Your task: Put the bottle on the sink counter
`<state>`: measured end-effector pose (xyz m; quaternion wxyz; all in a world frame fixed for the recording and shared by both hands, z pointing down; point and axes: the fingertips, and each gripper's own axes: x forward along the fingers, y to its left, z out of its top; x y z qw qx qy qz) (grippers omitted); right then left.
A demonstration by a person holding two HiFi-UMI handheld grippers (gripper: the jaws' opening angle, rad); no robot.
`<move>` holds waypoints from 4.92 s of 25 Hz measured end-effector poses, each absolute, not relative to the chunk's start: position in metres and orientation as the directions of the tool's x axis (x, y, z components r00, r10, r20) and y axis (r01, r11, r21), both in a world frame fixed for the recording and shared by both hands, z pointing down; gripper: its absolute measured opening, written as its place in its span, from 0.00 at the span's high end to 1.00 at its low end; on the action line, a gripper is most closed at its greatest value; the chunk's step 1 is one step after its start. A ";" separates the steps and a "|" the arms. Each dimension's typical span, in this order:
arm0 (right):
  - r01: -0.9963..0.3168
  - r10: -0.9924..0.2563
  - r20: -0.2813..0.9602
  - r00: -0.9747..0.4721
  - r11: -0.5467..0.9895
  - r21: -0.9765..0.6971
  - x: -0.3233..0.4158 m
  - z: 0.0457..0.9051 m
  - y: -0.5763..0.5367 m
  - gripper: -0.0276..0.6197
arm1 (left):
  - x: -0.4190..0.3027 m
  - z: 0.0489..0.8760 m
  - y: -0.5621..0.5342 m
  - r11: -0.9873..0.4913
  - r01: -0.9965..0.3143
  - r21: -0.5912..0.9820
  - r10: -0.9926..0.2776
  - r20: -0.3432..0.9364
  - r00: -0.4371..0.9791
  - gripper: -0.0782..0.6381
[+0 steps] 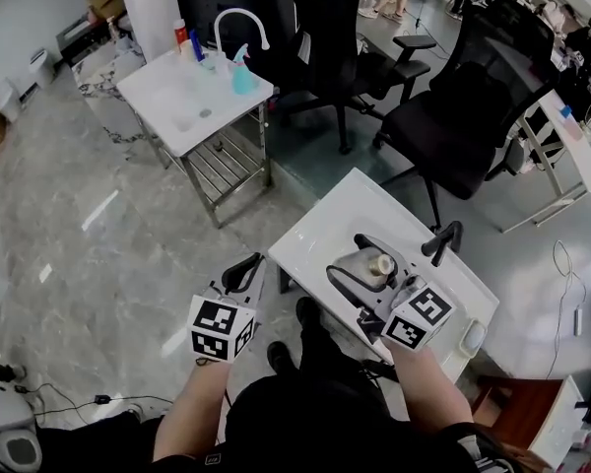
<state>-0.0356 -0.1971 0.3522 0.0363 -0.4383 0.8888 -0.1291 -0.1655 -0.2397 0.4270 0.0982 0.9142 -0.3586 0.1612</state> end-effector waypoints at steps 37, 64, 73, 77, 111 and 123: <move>-0.665 -0.593 0.313 -0.742 0.710 -0.233 -0.093 0.548 -0.329 0.41 | -0.163 0.603 -0.324 -0.630 -0.743 0.228 -0.510 0.600 0.616 0.85; -0.662 -0.565 0.418 -0.711 0.738 -0.128 -0.120 0.619 -0.353 0.41 | -0.203 0.639 -0.316 -0.565 -0.780 0.270 -0.493 0.648 0.581 0.85; -0.652 -0.556 0.435 -0.708 0.751 -0.102 -0.122 0.627 -0.350 0.41 | -0.203 0.642 -0.318 -0.561 -0.780 0.277 -0.485 0.654 0.581 0.85; -0.640 -0.556 0.455 -0.696 0.767 -0.043 -0.127 0.627 -0.347 0.41 | -0.201 0.642 -0.319 -0.563 -0.777 0.280 -0.483 0.652 0.585 0.85; -0.693 -0.597 0.476 -0.646 0.719 -0.038 -0.110 0.631 -0.345 0.41 | -0.191 0.637 -0.315 -0.527 -0.788 0.319 -0.500 0.633 0.591 0.85; -0.704 -0.610 0.459 -0.646 0.709 -0.049 -0.093 0.627 -0.337 0.41 | -0.186 0.635 -0.314 -0.512 -0.792 0.333 -0.505 0.628 0.591 0.85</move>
